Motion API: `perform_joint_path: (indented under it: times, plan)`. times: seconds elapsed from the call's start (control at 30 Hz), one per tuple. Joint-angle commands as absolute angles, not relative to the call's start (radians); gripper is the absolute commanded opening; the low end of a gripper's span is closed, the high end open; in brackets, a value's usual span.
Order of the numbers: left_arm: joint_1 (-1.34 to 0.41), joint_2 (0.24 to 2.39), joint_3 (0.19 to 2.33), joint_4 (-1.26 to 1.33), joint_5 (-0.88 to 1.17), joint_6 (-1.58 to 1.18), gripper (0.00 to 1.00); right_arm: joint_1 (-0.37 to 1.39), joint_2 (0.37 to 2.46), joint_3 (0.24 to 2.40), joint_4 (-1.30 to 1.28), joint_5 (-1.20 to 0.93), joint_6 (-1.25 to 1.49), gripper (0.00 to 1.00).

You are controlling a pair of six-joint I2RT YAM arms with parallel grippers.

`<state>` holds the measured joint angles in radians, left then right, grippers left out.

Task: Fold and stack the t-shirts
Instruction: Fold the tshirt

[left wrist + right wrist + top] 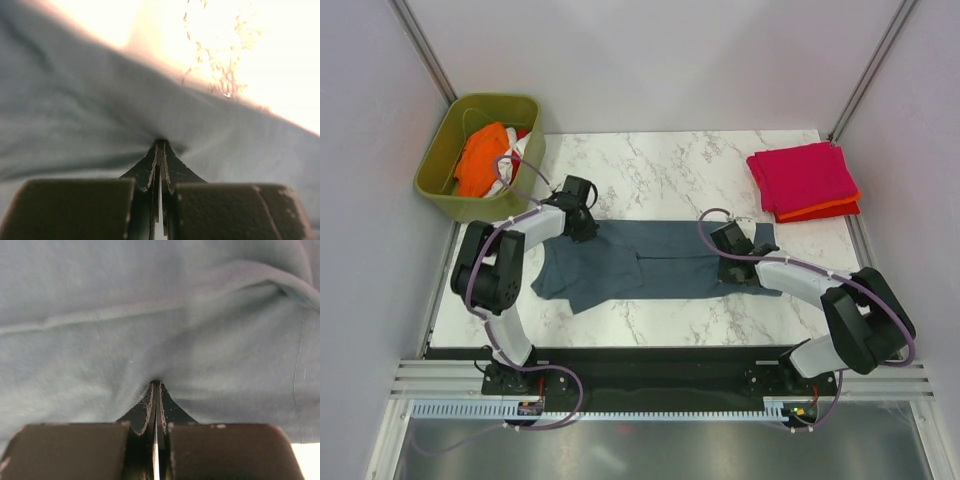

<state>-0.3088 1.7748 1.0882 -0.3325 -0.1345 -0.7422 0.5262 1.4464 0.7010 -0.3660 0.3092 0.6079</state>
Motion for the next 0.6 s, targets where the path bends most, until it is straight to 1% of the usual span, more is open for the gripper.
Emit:
perform_joint_path:
  times: [0.0,0.17,0.27,0.33,0.37,0.43,0.47,0.53,0.57]
  plan:
    - [-0.327,1.859,1.182,-0.325,-0.127,-0.701,0.02,0.541,1.497,0.664,-0.327,0.252,0.64,0.0]
    - [-0.345,1.998,1.296,-0.356,-0.121,-0.689,0.02,0.603,1.505,0.638,-0.328,0.226,0.664,0.0]
    - [-0.347,2.06,1.376,-0.377,-0.085,-0.654,0.02,0.713,1.511,0.637,-0.325,0.216,0.718,0.0]
    - [-0.351,2.146,1.509,-0.432,-0.058,-0.634,0.02,0.818,1.537,0.652,-0.305,0.192,0.776,0.0]
    - [-0.359,2.178,1.625,-0.457,-0.052,-0.614,0.02,0.851,1.551,0.679,-0.295,0.178,0.79,0.0]
    - [-0.37,2.293,1.759,-0.538,-0.029,-0.6,0.02,0.946,1.609,0.725,-0.266,0.158,0.819,0.0]
    - [-0.379,2.328,1.896,-0.56,-0.019,-0.591,0.02,0.974,1.632,0.786,-0.259,0.147,0.834,0.0]
    - [-0.39,2.448,2.035,-0.613,0.035,-0.575,0.02,1.038,1.71,0.859,-0.249,0.135,0.839,0.0]
    - [-0.397,2.491,2.175,-0.633,0.061,-0.574,0.02,1.054,1.733,0.929,-0.244,0.097,0.824,0.0]
